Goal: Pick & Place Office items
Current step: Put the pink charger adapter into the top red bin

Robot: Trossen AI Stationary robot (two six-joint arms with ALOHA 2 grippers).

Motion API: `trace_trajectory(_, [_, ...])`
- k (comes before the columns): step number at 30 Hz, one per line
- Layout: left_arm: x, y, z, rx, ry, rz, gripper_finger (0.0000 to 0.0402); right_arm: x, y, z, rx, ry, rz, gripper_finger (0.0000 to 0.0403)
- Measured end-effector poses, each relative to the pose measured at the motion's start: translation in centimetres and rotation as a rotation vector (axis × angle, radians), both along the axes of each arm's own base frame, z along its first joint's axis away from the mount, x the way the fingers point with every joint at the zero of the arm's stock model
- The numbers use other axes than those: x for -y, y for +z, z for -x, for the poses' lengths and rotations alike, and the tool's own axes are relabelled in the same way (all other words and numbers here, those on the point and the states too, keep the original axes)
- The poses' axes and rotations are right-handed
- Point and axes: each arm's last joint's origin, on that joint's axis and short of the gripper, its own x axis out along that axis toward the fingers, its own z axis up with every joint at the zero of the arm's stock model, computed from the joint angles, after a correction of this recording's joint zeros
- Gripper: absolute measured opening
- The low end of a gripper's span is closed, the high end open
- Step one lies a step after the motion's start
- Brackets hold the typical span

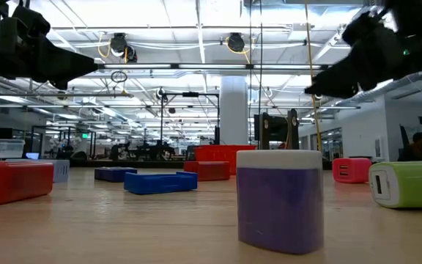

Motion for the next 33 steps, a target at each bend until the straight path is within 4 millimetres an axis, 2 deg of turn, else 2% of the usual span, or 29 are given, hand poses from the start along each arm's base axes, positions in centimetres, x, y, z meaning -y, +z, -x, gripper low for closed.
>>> trace_trajectory(4, [0.0,0.0,0.0,0.000,0.001,0.000,0.0115,-0.9,-0.7,-1.5,-0.100,0.091,0.035,0.0322])
trace_trajectory(7, [0.0,0.0,0.0,0.000,0.000,0.000,0.0115,-1.4,-2.7,-1.8,-0.249,0.125,0.083,0.0314])
trace_trajectory(13, [0.0,0.0,0.0,0.000,0.000,0.000,0.0115,-2.2,-5.0,-1.6,-0.434,0.181,0.122,0.0301])
trace_trajectory(24, [0.0,0.0,0.0,0.000,0.000,0.000,0.0115,-2.7,-6.1,-0.6,-0.582,0.246,0.085,0.0297])
trace_trajectory(29, [0.0,0.0,0.0,0.000,0.000,0.000,0.0115,-2.7,-6.2,-0.5,-0.600,0.246,0.086,0.0297])
trace_trajectory(33, [0.0,0.0,0.0,0.000,0.000,0.000,0.0116,-2.8,-6.2,-0.4,-0.610,0.243,0.021,0.0297])
